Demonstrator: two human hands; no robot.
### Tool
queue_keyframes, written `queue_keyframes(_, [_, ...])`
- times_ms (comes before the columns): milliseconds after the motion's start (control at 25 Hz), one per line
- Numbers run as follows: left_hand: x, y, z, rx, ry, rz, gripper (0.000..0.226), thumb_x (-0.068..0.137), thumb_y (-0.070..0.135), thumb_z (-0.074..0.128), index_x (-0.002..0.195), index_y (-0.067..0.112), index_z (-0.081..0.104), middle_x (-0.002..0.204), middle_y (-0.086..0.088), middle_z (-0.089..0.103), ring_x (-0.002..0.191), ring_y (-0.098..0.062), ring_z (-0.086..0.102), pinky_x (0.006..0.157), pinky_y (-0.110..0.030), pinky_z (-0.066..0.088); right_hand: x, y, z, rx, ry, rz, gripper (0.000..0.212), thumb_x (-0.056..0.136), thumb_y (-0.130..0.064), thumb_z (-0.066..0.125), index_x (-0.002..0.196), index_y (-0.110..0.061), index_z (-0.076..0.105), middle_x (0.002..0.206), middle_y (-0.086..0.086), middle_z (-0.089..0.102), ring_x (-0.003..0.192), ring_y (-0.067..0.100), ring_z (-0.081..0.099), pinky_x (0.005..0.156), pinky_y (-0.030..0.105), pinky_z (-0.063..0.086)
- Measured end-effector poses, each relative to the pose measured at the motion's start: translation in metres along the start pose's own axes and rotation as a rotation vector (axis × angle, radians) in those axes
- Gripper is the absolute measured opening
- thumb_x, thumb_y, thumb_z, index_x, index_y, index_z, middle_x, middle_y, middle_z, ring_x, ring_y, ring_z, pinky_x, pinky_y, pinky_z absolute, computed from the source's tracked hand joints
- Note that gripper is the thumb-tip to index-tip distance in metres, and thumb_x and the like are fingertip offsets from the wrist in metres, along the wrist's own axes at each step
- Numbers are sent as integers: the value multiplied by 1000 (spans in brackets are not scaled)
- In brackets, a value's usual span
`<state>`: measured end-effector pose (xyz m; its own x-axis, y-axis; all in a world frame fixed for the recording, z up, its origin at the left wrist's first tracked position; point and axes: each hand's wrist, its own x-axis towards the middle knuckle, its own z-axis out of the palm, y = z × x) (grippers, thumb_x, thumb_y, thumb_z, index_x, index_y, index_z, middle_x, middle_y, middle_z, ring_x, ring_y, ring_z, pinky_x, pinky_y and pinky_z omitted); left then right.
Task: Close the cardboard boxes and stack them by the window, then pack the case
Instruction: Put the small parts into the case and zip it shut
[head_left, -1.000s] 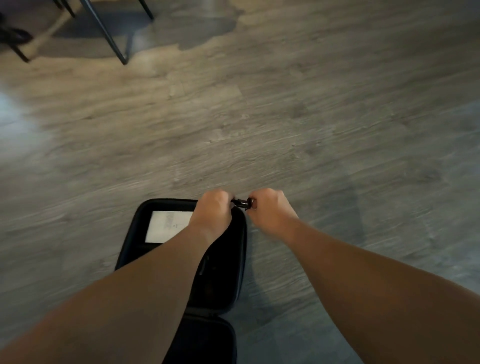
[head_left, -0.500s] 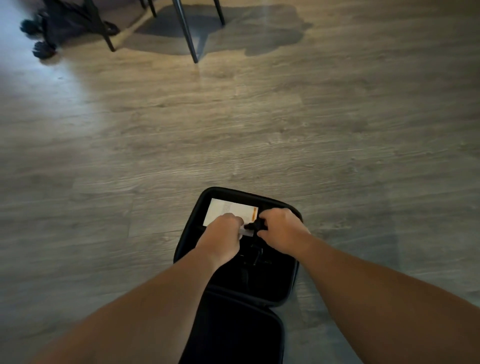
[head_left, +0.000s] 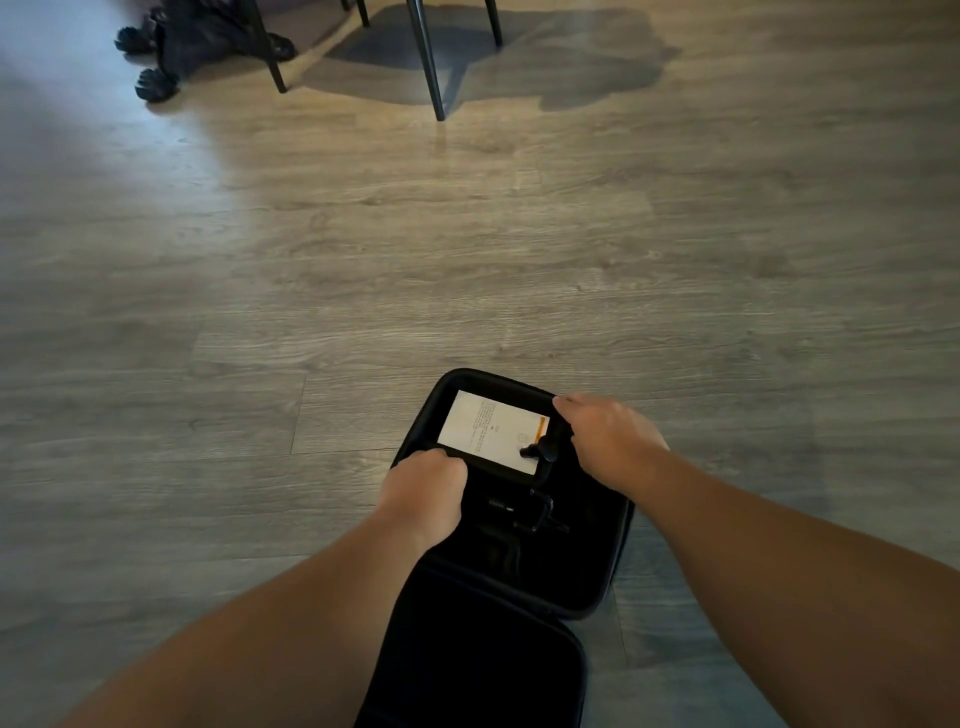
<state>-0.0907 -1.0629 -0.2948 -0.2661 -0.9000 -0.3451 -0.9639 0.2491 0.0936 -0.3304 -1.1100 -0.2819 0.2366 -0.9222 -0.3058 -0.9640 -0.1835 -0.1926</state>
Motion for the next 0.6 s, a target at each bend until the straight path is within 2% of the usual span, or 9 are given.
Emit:
queue_keyframes(120, [10,-6,-11,-7,-21,-46,26,85,8,59,66,18,44,70,3,48,63,-20,51,57,-33,43,-5,7,1,-98,-12,0,53,91,-6,56,139,-23,45,118,4,58,104,30,60,77,40,53])
queue_keyframes(200, [21,-5,-19,-24,-48,-61,23,88,15,56,69,19,45,81,-1,57,73,-21,57,61,-35,46,-16,12,5,-156,-4,29,54,89,-3,59,139,-18,43,113,7,57,101,32,61,73,40,51])
queue_keyframes(240, [26,-3,-23,-45,-50,-60,19,90,17,55,73,20,48,94,-4,60,84,-22,58,67,-36,49,-22,13,8,-173,-2,52,55,89,-2,61,138,-14,41,114,9,56,99,33,61,72,40,52])
queue_keyframes(320, [35,1,-24,-97,-54,-69,6,93,17,55,92,17,60,131,-9,57,123,-28,53,89,-43,52,-35,8,17,-186,-5,135,52,89,-3,62,136,-8,41,116,13,52,95,32,61,71,38,53])
queue_keyframes(360, [37,2,-23,-104,-60,-72,17,94,16,54,108,14,63,148,-9,46,140,-29,40,101,-46,48,-41,3,21,-175,-8,186,50,90,-5,63,135,-5,41,115,14,50,92,30,62,69,35,52])
queue_keyframes(400, [38,3,-22,-124,-69,-76,26,94,16,54,119,13,62,157,-8,36,147,-27,29,107,-47,43,-44,-3,26,-151,-9,225,49,90,-7,63,135,-2,42,113,15,49,89,28,62,68,33,51])
queue_keyframes(480, [36,4,-20,-161,-39,-79,23,94,15,53,116,12,61,159,-8,34,149,-26,26,108,-47,41,-49,-18,33,-104,-47,240,45,89,-10,65,129,3,48,103,14,45,77,24,60,64,28,51])
queue_keyframes(600, [29,-3,-17,-170,5,-97,19,93,14,56,111,13,62,151,-5,43,140,-24,39,101,-42,44,-53,-41,38,-82,-111,187,29,86,-11,64,114,-3,60,88,9,36,64,19,45,57,31,48])
